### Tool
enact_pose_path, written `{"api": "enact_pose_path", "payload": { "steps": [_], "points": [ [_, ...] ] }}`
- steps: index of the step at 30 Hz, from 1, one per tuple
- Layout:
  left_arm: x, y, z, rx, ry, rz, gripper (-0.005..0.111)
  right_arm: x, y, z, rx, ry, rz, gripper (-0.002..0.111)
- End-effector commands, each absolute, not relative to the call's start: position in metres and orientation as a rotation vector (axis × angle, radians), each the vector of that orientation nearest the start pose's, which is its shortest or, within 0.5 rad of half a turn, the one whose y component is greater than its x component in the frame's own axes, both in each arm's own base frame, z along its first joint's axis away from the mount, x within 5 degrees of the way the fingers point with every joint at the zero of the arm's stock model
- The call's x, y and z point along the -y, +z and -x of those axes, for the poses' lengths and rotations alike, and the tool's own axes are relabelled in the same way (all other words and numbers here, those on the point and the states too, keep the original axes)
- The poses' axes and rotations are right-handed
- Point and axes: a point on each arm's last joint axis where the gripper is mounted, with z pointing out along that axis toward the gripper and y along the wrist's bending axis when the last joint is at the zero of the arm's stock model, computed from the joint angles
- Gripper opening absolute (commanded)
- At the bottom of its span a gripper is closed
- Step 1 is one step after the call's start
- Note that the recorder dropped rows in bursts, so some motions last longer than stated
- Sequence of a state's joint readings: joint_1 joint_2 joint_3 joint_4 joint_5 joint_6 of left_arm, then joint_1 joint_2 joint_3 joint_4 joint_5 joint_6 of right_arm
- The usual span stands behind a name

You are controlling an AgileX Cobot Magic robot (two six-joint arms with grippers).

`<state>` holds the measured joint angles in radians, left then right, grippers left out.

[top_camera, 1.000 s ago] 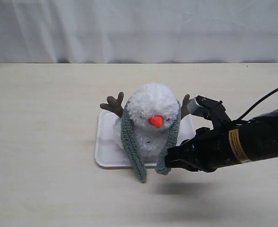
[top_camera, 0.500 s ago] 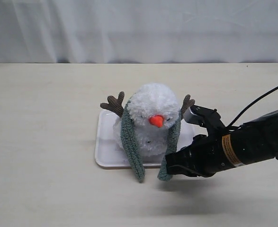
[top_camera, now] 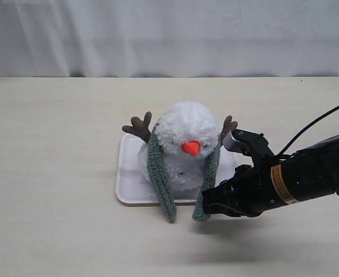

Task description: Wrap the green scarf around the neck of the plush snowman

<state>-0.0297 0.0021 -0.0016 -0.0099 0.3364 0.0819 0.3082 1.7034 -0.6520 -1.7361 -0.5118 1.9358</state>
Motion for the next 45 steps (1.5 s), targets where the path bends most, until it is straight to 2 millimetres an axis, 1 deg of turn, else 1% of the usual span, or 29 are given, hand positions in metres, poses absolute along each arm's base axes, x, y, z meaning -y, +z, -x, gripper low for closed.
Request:
{"api": "enact_pose_path", "payload": {
  "steps": [1, 7, 9, 10, 11, 12, 13, 14, 15, 16, 17, 19, 20, 22, 24, 25, 26, 28, 30, 32, 34, 38, 41, 45],
  "points": [
    [0.002, 0.184, -0.054, -1.805, 0.024, -0.1, 0.0, -0.121, 0.13, -0.25, -2.635, 0.764, 0.358, 0.004],
    [0.002, 0.184, -0.054, -1.805, 0.024, -0.1, 0.0, -0.121, 0.13, -0.25, -2.635, 0.764, 0.358, 0.004],
    [0.002, 0.184, -0.054, -1.805, 0.024, -0.1, 0.0, -0.121, 0.13, -0.251, -2.614, 0.742, 0.423, 0.007],
    [0.002, 0.184, -0.054, -1.805, 0.024, -0.1, 0.0, -0.121, 0.13, -0.25, -2.615, 0.748, 0.422, 0.016],
    [0.002, 0.184, -0.054, -1.805, 0.024, -0.1, 0.0, -0.121, 0.131, -0.25, -2.615, 0.75, 0.423, 0.021],
    [0.002, 0.184, -0.054, -1.805, 0.024, -0.1, 0.0, -0.122, 0.131, -0.25, -2.615, 0.753, 0.424, 0.035],
    [0.002, 0.184, -0.054, -1.805, 0.024, -0.1, 0.0, -0.122, 0.131, -0.25, -2.615, 0.758, 0.425, 0.041],
    [0.002, 0.184, -0.054, -1.805, 0.024, -0.1, 0.0, -0.123, 0.131, -0.249, -2.616, 0.785, 0.434, 0.056],
    [0.002, 0.184, -0.054, -1.805, 0.024, -0.1, 0.0, -0.124, 0.132, -0.248, -2.616, 0.8, 0.439, 0.062],
    [0.002, 0.184, -0.054, -1.805, 0.024, -0.1, 0.0, -0.127, 0.133, -0.245, -2.607, 0.866, 0.476, 0.07],
    [0.002, 0.184, -0.054, -1.805, 0.024, -0.1, 0.0, -0.131, 0.136, -0.242, -2.595, 0.942, 0.499, 0.072],
    [0.002, 0.184, -0.054, -1.805, 0.024, -0.1, 0.0, -0.135, 0.138, -0.239, -2.588, 1.012, 0.513, 0.072],
    [0.002, 0.184, -0.054, -1.805, 0.024, -0.1, 0.0, -0.138, 0.138, -0.237, -2.588, 1.013, 0.531, 0.072],
    [0.002, 0.184, -0.054, -1.805, 0.024, -0.1, 0.0, -0.151, 0.136, -0.231, -2.59, 0.968, 0.583, 0.072],
    [0.002, 0.184, -0.054, -1.805, 0.024, -0.1, 0.0, -0.162, 0.133, -0.229, -2.589, 0.842, 0.598, 0.072],
    [0.002, 0.184, -0.054, -1.805, 0.024, -0.1, 0.0, -0.165, 0.131, -0.231, -2.587, 0.748, 0.573, 0.072],
    [0.002, 0.184, -0.054, -1.805, 0.024, -0.1, 0.0, -0.166, 0.131, -0.231, -2.586, 0.717, 0.551, 0.072],
    [0.002, 0.184, -0.054, -1.805, 0.024, -0.1, 0.0, -0.168, 0.132, -0.233, -2.572, 0.681, 0.53, 0.072],
    [0.002, 0.184, -0.054, -1.805, 0.024, -0.1, 0.0, -0.173, 0.133, -0.232, -2.56, 0.684, 0.551, 0.072],
    [0.002, 0.184, -0.054, -1.805, 0.024, -0.1, 0.0, -0.183, 0.138, -0.233, -2.534, 0.682, 0.553, 0.072],
    [0.002, 0.184, -0.054, -1.805, 0.024, -0.1, 0.0, -0.193, 0.142, -0.234, -2.502, 0.611, 0.559, 0.072],
    [0.002, 0.184, -0.054, -1.805, 0.024, -0.1, 0.0, -0.202, 0.146, -0.234, -2.473, 0.572, 0.574, 0.072],
    [0.002, 0.184, -0.054, -1.805, 0.024, -0.1, 0.0, -0.208, 0.146, -0.229, -2.462, 0.567, 0.613, 0.072],
    [0.002, 0.184, -0.054, -1.805, 0.024, -0.1, 0.0, -0.209, 0.14, -0.23, -2.462, 0.462, 0.609, 0.072]
  ]
}}
